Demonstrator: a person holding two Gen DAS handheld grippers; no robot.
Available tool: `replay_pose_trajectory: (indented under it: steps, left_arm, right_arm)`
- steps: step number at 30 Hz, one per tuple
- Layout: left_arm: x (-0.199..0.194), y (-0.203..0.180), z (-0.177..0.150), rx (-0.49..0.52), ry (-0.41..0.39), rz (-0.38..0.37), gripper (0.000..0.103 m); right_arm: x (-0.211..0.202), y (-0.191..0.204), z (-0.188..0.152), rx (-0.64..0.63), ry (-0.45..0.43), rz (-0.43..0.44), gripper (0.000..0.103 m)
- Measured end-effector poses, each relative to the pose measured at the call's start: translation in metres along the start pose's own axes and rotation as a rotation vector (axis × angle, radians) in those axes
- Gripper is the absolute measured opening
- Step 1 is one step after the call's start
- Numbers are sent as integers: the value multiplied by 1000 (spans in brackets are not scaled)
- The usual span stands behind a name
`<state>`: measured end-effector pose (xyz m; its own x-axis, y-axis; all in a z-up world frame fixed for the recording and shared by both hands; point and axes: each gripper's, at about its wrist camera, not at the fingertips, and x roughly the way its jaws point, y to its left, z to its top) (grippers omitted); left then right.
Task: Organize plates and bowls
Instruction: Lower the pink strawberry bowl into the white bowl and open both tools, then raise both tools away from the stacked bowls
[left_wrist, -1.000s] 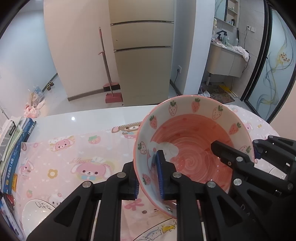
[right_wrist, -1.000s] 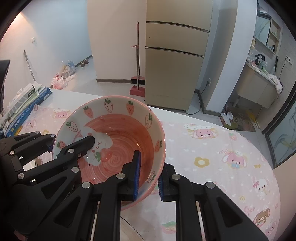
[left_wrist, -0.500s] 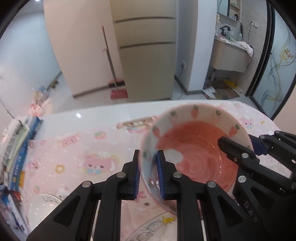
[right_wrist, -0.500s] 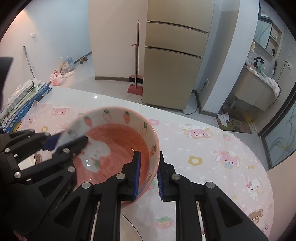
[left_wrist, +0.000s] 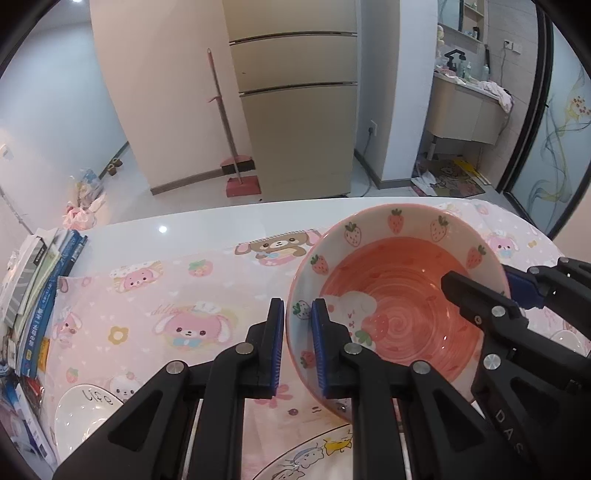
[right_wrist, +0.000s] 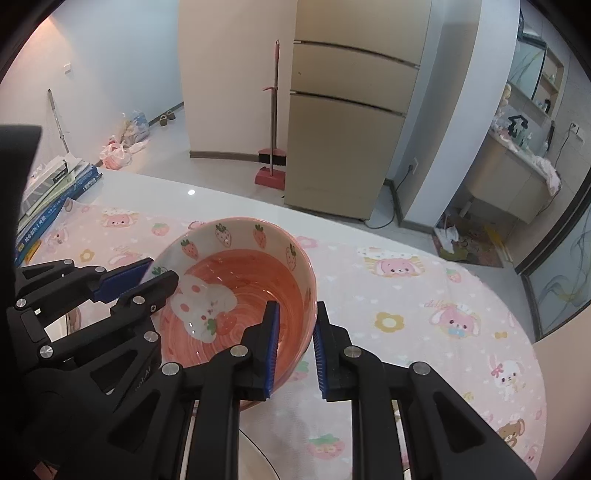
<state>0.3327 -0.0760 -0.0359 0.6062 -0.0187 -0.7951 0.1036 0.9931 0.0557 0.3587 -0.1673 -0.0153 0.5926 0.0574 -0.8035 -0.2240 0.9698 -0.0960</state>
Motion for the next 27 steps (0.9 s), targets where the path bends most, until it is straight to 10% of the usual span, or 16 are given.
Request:
replay_pose_trajectory:
  steps: [10,15,27]
  left_arm:
    - [0,19,2,-73,24,-57,17]
    - [-14,19,4,-69,-32,-62,60]
    - [-93,19,8,19,-355,-24,96]
  right_arm:
    - [8,-8,-2,24,13,18,19]
    - [-6,-16,2,62,-10,24,19]
    - [-78,-41,8,127,-218,-14,67]
